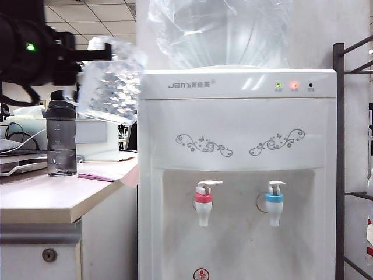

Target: Pick up the plastic mug from the left desk, go to the hot water outlet of the water dispenser, press the vertical switch to get some water, then put the mug back on the desk.

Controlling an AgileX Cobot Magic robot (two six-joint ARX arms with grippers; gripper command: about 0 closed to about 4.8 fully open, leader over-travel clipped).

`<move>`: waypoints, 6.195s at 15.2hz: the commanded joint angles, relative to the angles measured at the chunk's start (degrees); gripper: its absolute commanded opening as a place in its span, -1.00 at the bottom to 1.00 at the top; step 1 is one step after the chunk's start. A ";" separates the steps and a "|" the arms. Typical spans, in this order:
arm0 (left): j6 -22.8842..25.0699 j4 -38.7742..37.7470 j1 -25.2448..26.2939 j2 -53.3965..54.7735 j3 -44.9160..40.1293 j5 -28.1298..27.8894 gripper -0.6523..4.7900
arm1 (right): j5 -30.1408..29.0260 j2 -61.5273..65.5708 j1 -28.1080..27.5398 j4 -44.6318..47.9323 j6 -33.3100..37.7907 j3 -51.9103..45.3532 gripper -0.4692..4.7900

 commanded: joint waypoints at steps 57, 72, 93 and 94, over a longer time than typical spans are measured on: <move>-13.55 7.74 25.77 32.33 11.47 6.08 -0.78 | -0.07 0.00 0.04 0.61 -0.17 0.22 -0.84; -13.46 7.41 25.68 32.70 6.08 8.04 -0.78 | -0.09 0.00 0.02 0.61 -0.17 0.22 -0.84; -13.16 6.84 25.73 32.70 6.14 -4.02 -0.78 | -0.09 0.00 0.04 0.61 -0.17 0.22 -0.84; -13.49 6.80 25.73 32.70 6.16 -2.97 -0.78 | -0.07 0.00 0.04 0.61 -0.17 0.22 -0.84</move>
